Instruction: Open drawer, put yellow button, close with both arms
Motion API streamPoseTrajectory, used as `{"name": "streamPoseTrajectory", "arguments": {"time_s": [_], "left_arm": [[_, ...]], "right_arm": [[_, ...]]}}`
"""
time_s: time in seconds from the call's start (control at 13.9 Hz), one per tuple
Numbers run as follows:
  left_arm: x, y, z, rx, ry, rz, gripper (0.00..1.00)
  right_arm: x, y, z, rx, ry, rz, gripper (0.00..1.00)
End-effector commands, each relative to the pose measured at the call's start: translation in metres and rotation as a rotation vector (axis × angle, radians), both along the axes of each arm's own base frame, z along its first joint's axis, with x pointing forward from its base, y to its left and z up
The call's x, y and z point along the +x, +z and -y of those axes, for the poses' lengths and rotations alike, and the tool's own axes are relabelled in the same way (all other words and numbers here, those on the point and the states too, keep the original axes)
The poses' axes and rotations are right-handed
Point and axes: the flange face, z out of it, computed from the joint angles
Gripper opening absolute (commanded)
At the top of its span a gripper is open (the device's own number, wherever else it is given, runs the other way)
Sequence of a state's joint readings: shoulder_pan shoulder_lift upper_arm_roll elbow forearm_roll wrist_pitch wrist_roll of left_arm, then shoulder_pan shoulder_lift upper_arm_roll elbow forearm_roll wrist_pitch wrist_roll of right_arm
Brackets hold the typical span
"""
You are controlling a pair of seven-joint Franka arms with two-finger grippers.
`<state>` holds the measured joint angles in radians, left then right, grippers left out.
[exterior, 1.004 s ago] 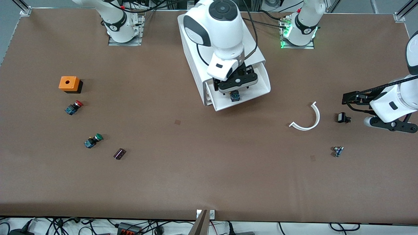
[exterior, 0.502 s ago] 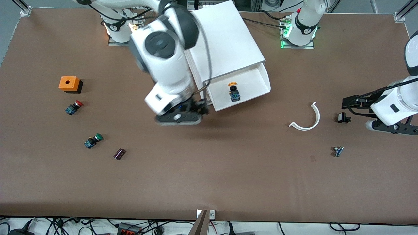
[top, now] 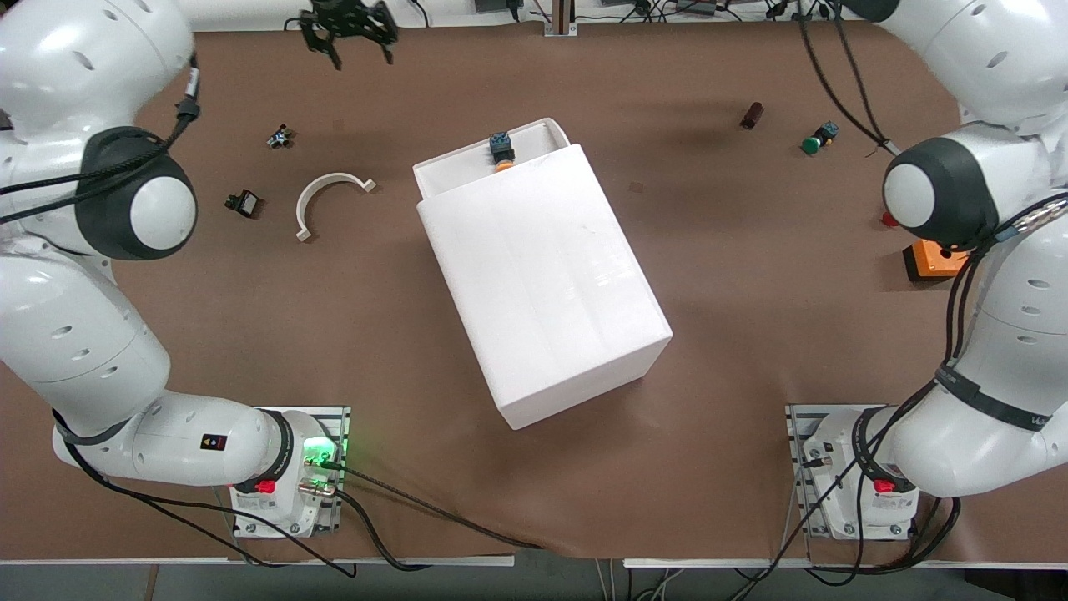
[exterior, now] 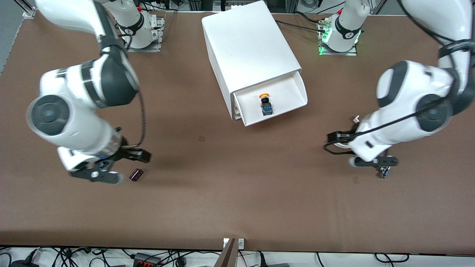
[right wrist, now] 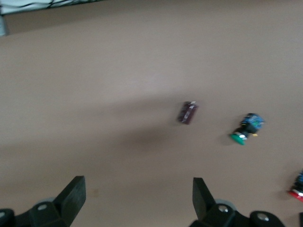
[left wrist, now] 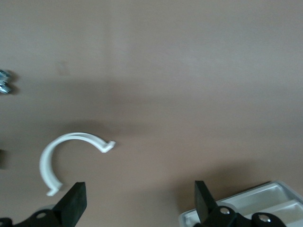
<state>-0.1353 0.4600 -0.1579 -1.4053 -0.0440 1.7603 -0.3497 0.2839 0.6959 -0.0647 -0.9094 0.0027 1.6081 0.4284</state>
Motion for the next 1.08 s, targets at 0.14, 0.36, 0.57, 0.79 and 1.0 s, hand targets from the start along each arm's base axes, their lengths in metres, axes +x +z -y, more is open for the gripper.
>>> {"name": "streamPoseTrajectory", "arguments": {"time_s": [0.14, 0.36, 0.57, 0.79, 1.0], "left_arm": [[-0.034, -0.053, 0.074, -0.005, 0.080, 0.052, 1.00], [-0.037, -0.063, 0.085, -0.055, 0.104, 0.051, 1.00], [-0.040, -0.068, 0.091, -0.067, 0.105, 0.051, 1.00], [-0.061, -0.084, 0.109, -0.063, 0.078, 0.004, 1.00], [-0.084, -0.089, 0.116, -0.060, 0.072, -0.034, 1.00]], "right_arm": [[-0.007, 0.038, 0.080, 0.017, -0.097, -0.032, 1.00], [-0.022, 0.059, 0.117, 0.020, -0.092, -0.027, 1.00], [-0.045, 0.072, 0.153, 0.030, -0.122, -0.025, 1.00], [-0.069, 0.094, 0.170, 0.034, -0.112, -0.012, 1.00], [-0.074, 0.100, 0.206, 0.034, -0.004, -0.003, 1.00]]}}
